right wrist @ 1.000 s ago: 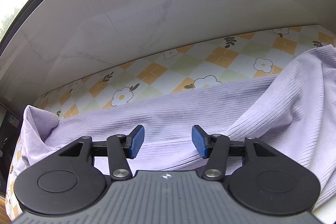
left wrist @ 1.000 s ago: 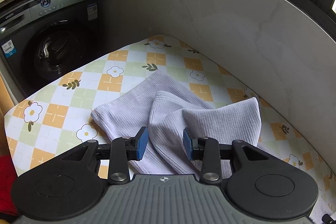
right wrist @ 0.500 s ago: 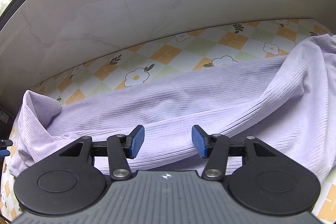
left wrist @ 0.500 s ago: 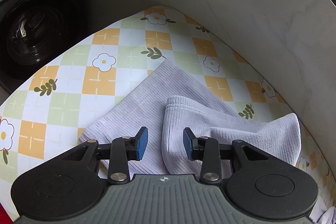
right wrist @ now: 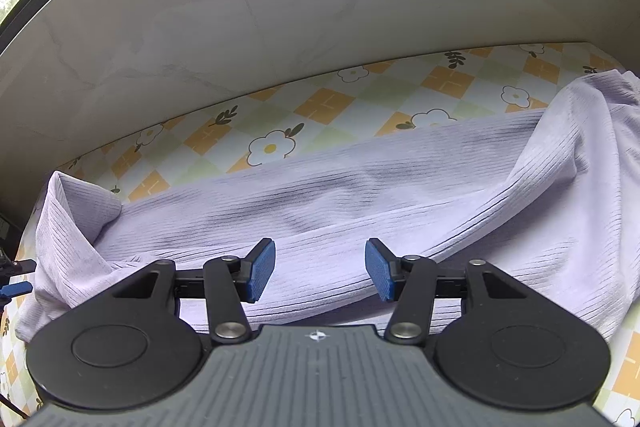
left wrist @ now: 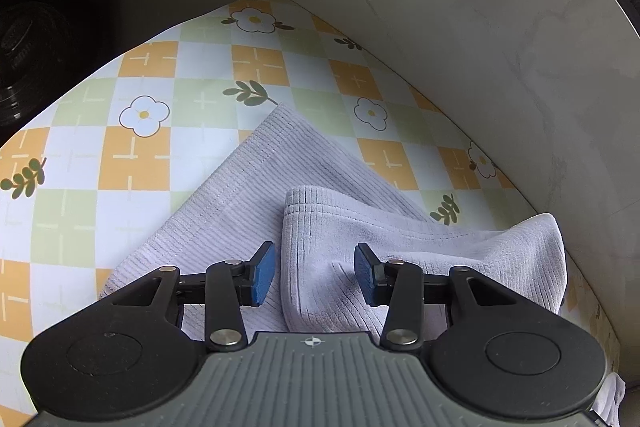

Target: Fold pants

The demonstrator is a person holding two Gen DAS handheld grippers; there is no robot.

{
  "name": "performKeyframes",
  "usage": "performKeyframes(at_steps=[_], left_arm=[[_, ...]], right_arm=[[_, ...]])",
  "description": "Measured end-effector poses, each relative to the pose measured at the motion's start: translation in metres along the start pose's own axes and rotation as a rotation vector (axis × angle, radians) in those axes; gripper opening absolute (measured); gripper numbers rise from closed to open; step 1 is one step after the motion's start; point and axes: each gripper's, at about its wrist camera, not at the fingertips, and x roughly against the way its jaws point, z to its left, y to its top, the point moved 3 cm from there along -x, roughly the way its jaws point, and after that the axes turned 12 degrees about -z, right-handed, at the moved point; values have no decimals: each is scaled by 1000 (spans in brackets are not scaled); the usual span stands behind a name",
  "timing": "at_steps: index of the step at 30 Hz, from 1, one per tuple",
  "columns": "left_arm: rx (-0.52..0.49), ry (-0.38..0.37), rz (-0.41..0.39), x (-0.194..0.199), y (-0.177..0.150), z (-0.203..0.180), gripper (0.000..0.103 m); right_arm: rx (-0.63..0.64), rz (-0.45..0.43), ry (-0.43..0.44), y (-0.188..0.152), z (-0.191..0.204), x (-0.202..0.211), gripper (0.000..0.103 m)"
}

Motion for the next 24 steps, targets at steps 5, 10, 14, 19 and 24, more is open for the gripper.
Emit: performKeyframes(at_steps=[5, 10, 14, 19, 24], left_arm=[[13, 30, -2, -12, 4, -1, 45], [-54, 90, -18, -31, 4, -5, 43], [-105, 103, -39, -28, 2, -14, 7], [-26, 119, -202, 29, 16, -15, 5], [77, 221, -291, 86, 12, 14, 5]], right_arm=[[-25, 3, -12, -2, -5, 2, 54], [-21, 3, -3, -2, -8, 6, 54], [-25, 8, -7, -3, -12, 5, 54], [-48, 1, -6, 2, -18, 1, 54], [-57, -16, 20, 10, -20, -3, 54]])
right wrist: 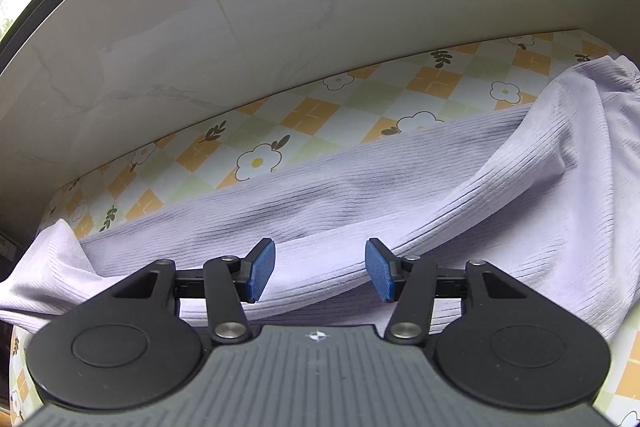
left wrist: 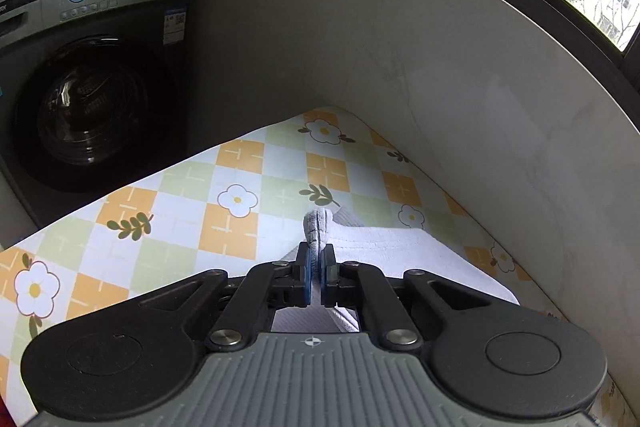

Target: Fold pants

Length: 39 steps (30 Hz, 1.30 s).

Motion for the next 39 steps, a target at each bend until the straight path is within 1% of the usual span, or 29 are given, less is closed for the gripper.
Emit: performKeyframes(at_steps=[2, 3, 4, 5, 6, 7, 8, 9, 10, 12, 13, 14, 16, 17, 19, 21, 24, 27, 30, 32, 35, 36, 37, 39], left_arm=[[-9, 68, 12, 7, -16, 14, 5], [-16, 88, 41, 6, -26, 19, 5], [-14, 106, 85, 1, -38, 25, 6], [5, 125, 131, -6, -48, 34, 6], [18, 144, 159, -9, -55, 40, 8], [24, 154, 172, -11, -58, 43, 13], [34, 166, 176, -10, -58, 47, 15], [35, 172, 169, -10, -56, 48, 20], [22, 181, 151, -7, -52, 47, 29], [-2, 180, 99, -3, -39, 42, 41], [-8, 169, 80, -3, -33, 38, 42], [-16, 145, 66, -8, -24, 30, 42], [-21, 74, 68, -17, -10, 16, 42], [-22, 19, 86, -25, -3, 6, 42], [-16, -64, 117, -42, 7, -8, 42], [-12, -118, 144, -66, 15, -21, 41], [-1, -152, 216, -104, 19, -37, 40], [-2, -158, 264, -125, 15, -45, 40], [-30, -129, 264, -134, 12, -49, 40], [-47, -140, 278, -140, 10, -50, 40], [-71, -162, 291, -136, 4, -57, 40], [-97, -164, 286, -132, 2, -59, 25], [-122, -163, 285, -130, 1, -61, 6], [-134, -154, 238, -118, 3, -59, 6]], right_arm=[[11, 0, 4, 1, 0, -2, 54], [16, 3, 5, 0, -1, -3, 54], [17, 7, 6, -1, -2, -4, 54], [17, 14, 4, -2, -5, -4, 54], [18, 21, -2, -3, -8, -5, 54], [17, 25, -8, -3, -11, -6, 54], [14, 28, -17, -4, -14, -5, 54], [8, 28, -22, -4, -18, -5, 54], [-1, 27, -28, -3, -23, -5, 54], [-14, 26, -43, -3, -30, -4, 54], [-19, 25, -48, -3, -33, -4, 54], [-27, 22, -53, -2, -36, -3, 54], [-39, 17, -58, -1, -39, -3, 54], [-43, 14, -62, 0, -39, -4, 54], [-45, 8, -62, 2, -38, -5, 54], [-42, 4, -57, 2, -34, -7, 54], [-30, 2, -47, 4, -27, -9, 54], [-9, -3, -41, 5, -22, -8, 54], [2, -8, -45, 6, -23, -5, 54], [0, -9, -59, 6, -27, -3, 54], [-23, -8, -82, 6, -36, 0, 54], [-31, -7, -91, 5, -39, 1, 54], [-34, -6, -96, 5, -41, 1, 54], [-33, -10, -113, 6, -47, 5, 54]])
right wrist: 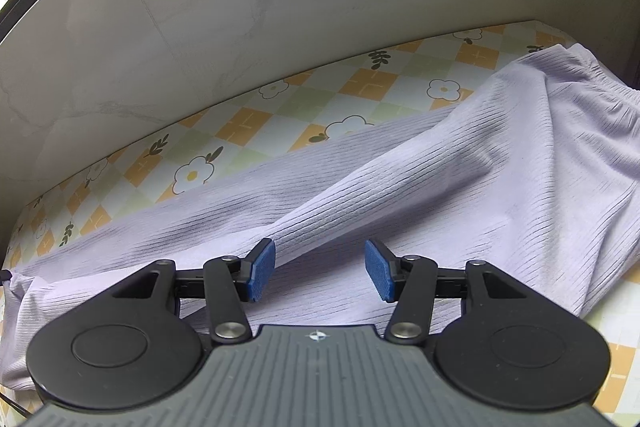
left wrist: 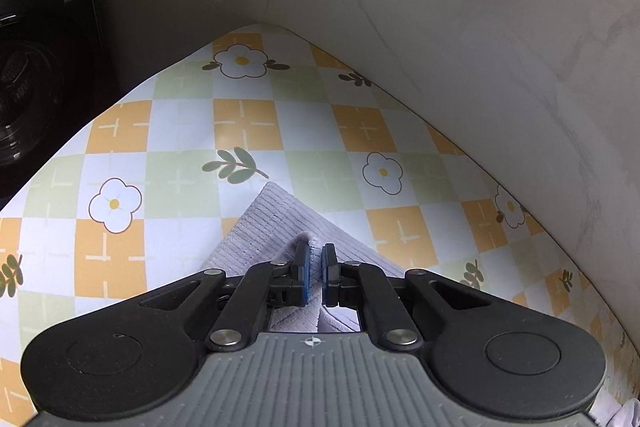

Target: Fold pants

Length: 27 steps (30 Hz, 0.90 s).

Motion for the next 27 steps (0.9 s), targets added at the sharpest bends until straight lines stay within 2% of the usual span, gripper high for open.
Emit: performKeyframes(at_steps=[4, 7, 11, 16, 18, 21, 22, 23, 25, 26, 27], left_arm=[[93, 40, -139, 44, 4, 12, 6], [125, 83, -243, 73, 5, 22, 6], [206, 109, -244, 83, 3, 32, 6], [238, 123, -253, 96, -3, 34, 6], [247, 129, -259, 105, -7, 35, 6], [241, 141, -266, 111, -11, 37, 6], [238, 146, -270, 116, -13, 37, 6], [234, 151, -274, 120, -15, 37, 6], [233, 165, -278, 124, -16, 38, 6], [235, 173, -281, 127, -17, 38, 6], [236, 181, -281, 130, -19, 38, 6]], right_arm=[[-19, -35, -54, 5, -19, 11, 54], [-51, -55, -90, 9, -36, 15, 54], [-51, -65, -104, 16, -44, 11, 54], [-28, -103, -97, 33, -45, 0, 58], [-39, -100, -99, 40, -48, -13, 68], [-73, -77, -128, 48, -50, -38, 78], [-78, -60, -134, 49, -50, -46, 79], [-79, -28, -152, 48, -51, -59, 76], [-85, 17, -160, 45, -54, -71, 39], [-95, 32, -149, 44, -56, -71, 8], [-117, 10, -137, 43, -58, -65, 8]])
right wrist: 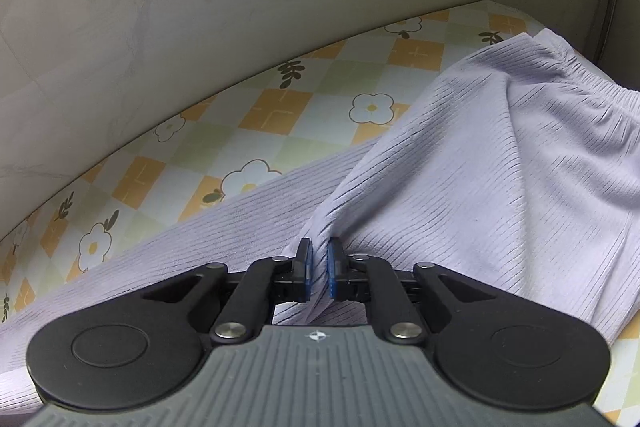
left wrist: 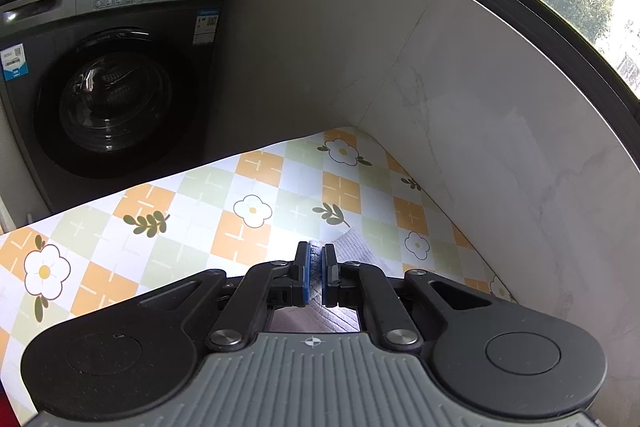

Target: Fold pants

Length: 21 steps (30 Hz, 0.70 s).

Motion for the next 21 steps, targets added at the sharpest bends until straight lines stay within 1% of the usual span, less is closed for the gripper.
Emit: performKeyframes(at_steps=[2, 4, 6, 8, 11, 13, 14, 15, 17, 19, 21], left_arm=[[-8, 16, -2, 8, -4, -2, 6], [-11, 29, -1, 12, -9, -2, 6], [-17, 43, 8, 15, -16, 0, 6], [-15, 61, 24, 15, -21, 5, 6], [-20, 85, 33, 18, -25, 15, 6], [-25, 101, 40, 19, -27, 23, 6], [-24, 115, 47, 20, -29, 28, 6], [-21, 128, 54, 20, -30, 32, 6], [-8, 150, 70, 19, -32, 41, 6], [5, 163, 78, 20, -33, 47, 6], [8, 169, 76, 22, -34, 49, 6]], right_arm=[[-10, -86, 26, 1, -8, 26, 7], [-39, -169, 62, -4, -20, 61, 7], [-24, -190, 49, -19, -31, 92, 7], [-54, -176, 24, -41, -47, 117, 7], [-122, -77, -6, -78, -71, 134, 7], [-158, -25, -10, -90, -84, 136, 9], [-168, -29, -17, -90, -88, 139, 13], [-167, -38, -23, -87, -89, 140, 25], [-129, -68, -33, -74, -87, 144, 35], [-80, -117, -34, -62, -82, 148, 35], [-11, -173, -41, -45, -73, 146, 42]])
